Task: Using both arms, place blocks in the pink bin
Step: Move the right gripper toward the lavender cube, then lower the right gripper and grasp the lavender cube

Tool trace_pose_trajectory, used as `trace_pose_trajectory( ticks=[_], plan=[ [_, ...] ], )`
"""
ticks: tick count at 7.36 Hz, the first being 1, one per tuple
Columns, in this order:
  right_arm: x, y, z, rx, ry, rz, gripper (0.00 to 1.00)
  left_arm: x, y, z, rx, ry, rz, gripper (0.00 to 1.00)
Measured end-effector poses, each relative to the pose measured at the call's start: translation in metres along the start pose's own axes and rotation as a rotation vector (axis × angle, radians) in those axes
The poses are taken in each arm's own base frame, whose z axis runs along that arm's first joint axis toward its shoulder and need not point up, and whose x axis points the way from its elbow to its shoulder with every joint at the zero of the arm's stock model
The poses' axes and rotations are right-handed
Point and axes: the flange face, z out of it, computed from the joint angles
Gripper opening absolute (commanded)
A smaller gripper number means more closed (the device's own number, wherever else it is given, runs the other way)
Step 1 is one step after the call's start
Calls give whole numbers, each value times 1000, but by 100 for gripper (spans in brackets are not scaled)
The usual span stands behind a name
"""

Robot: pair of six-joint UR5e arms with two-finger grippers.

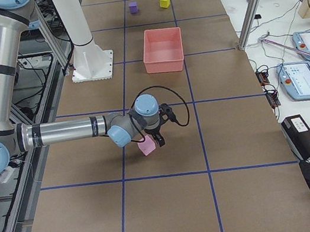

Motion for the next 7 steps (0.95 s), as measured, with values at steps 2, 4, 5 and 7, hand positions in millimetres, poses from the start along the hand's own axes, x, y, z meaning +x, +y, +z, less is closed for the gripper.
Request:
trace_pose_trajectory(
  ticks=[2,4,5,7],
  plan=[
    [-12,0,19,-33,26,-50,97,0,0,0,1,0,2,100],
    [-14,6,33,-68,27,-61,96,1,0,-1,2,0,3,100],
    [-13,10,42,-89,25,-61,96,2,0,-2,4,0,4,100],
    [-13,17,57,-126,20,-65,54,5,1,-6,11,0,9,100]
  ],
)
